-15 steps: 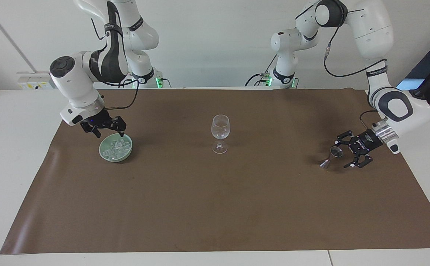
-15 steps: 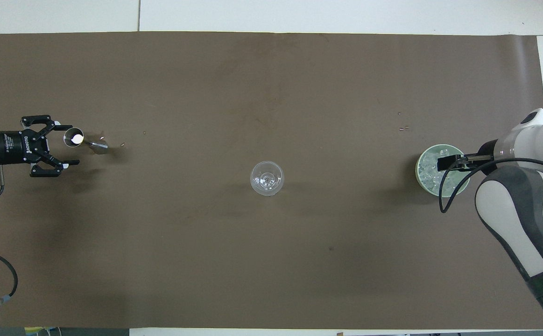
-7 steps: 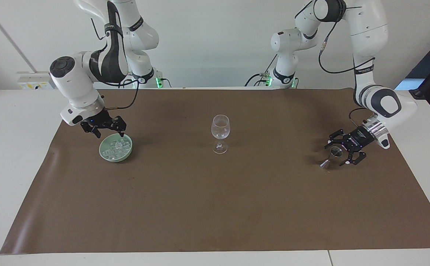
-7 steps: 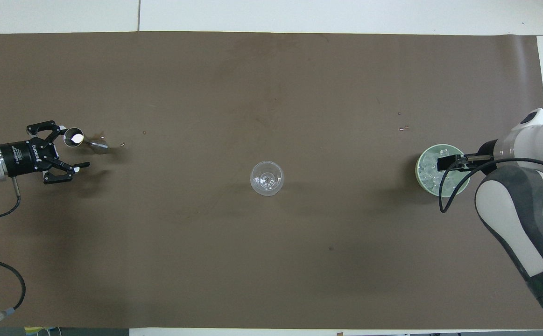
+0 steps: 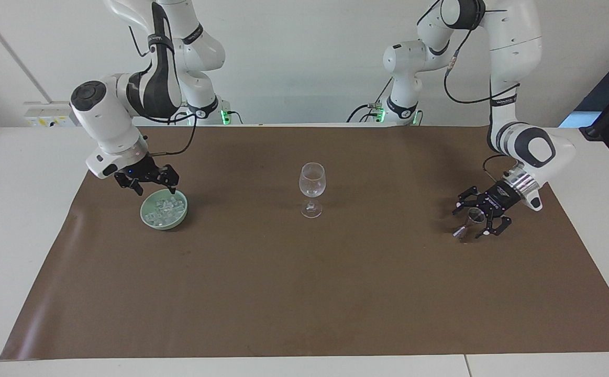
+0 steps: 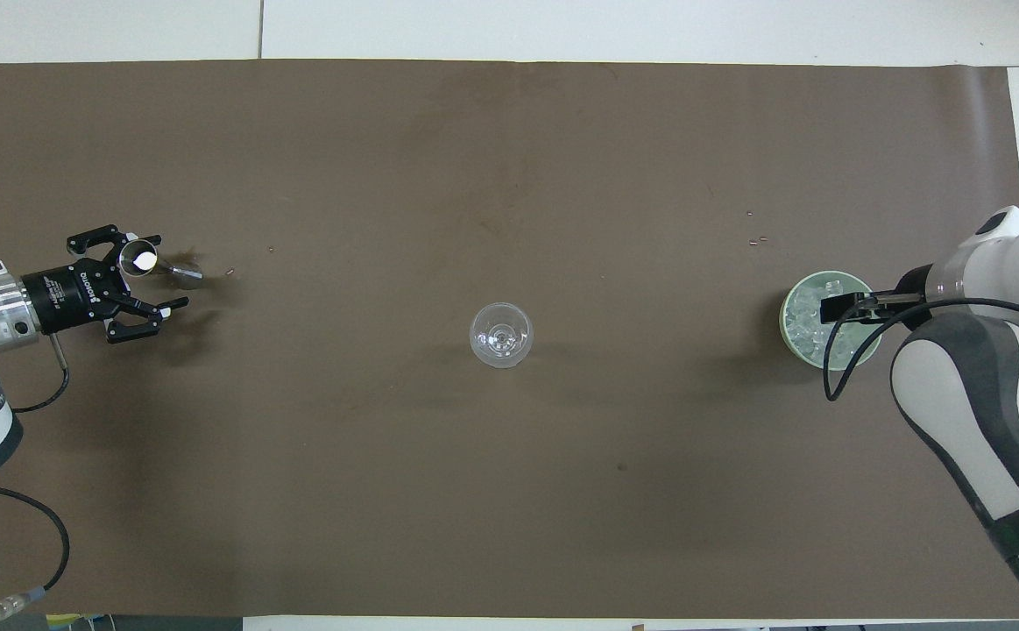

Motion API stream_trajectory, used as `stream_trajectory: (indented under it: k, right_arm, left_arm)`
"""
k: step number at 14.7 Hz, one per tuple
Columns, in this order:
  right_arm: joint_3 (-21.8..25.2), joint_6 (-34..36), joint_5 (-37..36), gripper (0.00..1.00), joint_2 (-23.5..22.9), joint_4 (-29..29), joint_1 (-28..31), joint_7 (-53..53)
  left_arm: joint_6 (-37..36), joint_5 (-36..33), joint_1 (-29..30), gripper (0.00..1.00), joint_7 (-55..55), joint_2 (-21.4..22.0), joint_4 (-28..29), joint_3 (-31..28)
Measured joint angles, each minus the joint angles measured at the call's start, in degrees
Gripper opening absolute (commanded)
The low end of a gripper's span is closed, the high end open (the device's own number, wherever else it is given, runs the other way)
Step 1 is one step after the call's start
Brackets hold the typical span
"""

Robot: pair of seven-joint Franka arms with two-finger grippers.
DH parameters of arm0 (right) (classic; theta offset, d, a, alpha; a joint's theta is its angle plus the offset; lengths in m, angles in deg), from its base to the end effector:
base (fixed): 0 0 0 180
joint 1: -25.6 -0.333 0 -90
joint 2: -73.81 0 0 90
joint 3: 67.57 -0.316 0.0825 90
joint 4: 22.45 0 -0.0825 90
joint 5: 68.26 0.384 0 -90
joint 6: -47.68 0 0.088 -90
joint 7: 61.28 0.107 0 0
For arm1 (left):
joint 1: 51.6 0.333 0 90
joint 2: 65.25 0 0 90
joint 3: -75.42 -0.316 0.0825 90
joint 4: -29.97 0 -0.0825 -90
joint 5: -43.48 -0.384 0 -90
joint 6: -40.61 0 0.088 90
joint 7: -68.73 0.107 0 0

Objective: Pour wine and add ice with both arms
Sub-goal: 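Grasp the jigger with the left gripper while the right gripper scoops ice, then lift the silver jigger with the left gripper toward the wine glass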

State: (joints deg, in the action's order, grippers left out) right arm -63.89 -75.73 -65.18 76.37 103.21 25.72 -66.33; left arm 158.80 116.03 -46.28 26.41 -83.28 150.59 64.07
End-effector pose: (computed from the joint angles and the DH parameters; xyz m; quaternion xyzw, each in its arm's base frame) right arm 0.5226 -0.0327 0.4053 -0.9997 0.0038 -0.0045 0.0236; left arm 0.5557 0.1123 0.2679 0.5239 0.7176 -0.2260 0.3994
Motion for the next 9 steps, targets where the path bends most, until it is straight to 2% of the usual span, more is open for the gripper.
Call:
stream_trajectory:
  k: [4, 5, 6, 8, 9]
  right_arm:
    - [0.0, -1.8, 0.0, 1.00, -0.4, 1.4, 0.0, 0.0]
    - [0.0, -2.5, 0.0, 0.99, -0.7, 1.7, 0.0, 0.0]
    - [0.0, -3.1, 0.0, 0.96, -1.0, 1.9, 0.0, -0.1]
    - [0.0, -3.9, 0.0, 0.89, -1.7, 2.3, 0.0, -1.0]
    - [0.0, -4.5, 0.0, 0.86, -2.1, 2.5, 0.0, -2.2]
  left_arm:
    - [1.2, 0.7, 0.0, 1.00, 0.0, 0.0, 0.7, 0.0]
    - [1.4, 0.9, 0.0, 0.97, 0.0, 0.0, 0.9, 0.0]
    - [1.4, 1.1, 0.0, 0.82, 0.0, 0.0, 1.1, 0.0]
    - [1.5, 1.6, 0.0, 0.42, 0.0, 0.0, 1.2, 0.0]
    - [1.5, 1.7, 0.0, 0.25, 0.0, 0.0, 1.2, 0.0]
